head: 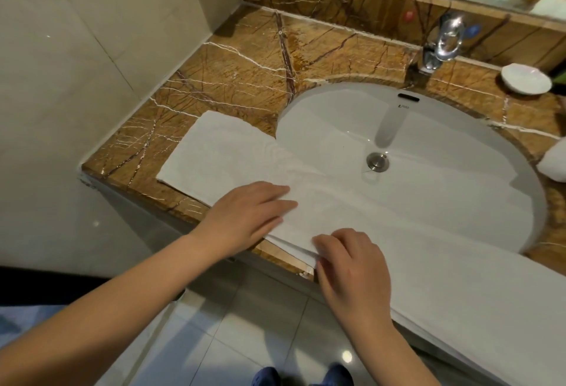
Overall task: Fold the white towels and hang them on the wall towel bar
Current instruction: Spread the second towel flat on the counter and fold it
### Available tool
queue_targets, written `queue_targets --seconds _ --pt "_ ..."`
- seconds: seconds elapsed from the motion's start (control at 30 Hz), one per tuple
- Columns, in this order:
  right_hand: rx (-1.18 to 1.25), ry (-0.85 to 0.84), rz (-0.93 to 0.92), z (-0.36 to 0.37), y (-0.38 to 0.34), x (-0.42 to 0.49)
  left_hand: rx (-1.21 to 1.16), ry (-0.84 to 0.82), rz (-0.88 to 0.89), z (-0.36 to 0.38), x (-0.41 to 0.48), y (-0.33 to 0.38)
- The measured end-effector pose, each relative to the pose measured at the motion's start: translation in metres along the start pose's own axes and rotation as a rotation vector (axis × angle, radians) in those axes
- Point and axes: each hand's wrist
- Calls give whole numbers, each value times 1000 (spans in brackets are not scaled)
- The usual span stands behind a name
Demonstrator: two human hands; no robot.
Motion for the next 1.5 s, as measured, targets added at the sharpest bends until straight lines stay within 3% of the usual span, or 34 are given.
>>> queue_targets --seconds 0.1,0.27,0.47,0.67,0.9,1.2,1.5 --pt "-4 -20 66 -11 13 -11 -28 -15 -38 5 -6 -3" --pt "5 -11 3 -18 23 -17 -21 -65 -56 7 -10 -1" --pt "-24 148 -111 -33 14 -13 -32 -81 -88 5 -8 3" --pt "-45 42 -150 -7 26 -45 -19 -48 -81 3 -9 4" --pt "76 4 -91 -14 31 -37 17 90 244 -1 -8 25" --pt "27 -69 -30 -20 22 -8 4 103 223 -2 1 27" --pt "28 -11 3 -1 -1 3 34 82 199 -6 -2 26"
Point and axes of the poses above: each hand's wrist, its own x-axis towards the middle knuckle, its own z-axis out of the palm, y = z × x, and after that the axes turned 3 degrees about y, right-handed
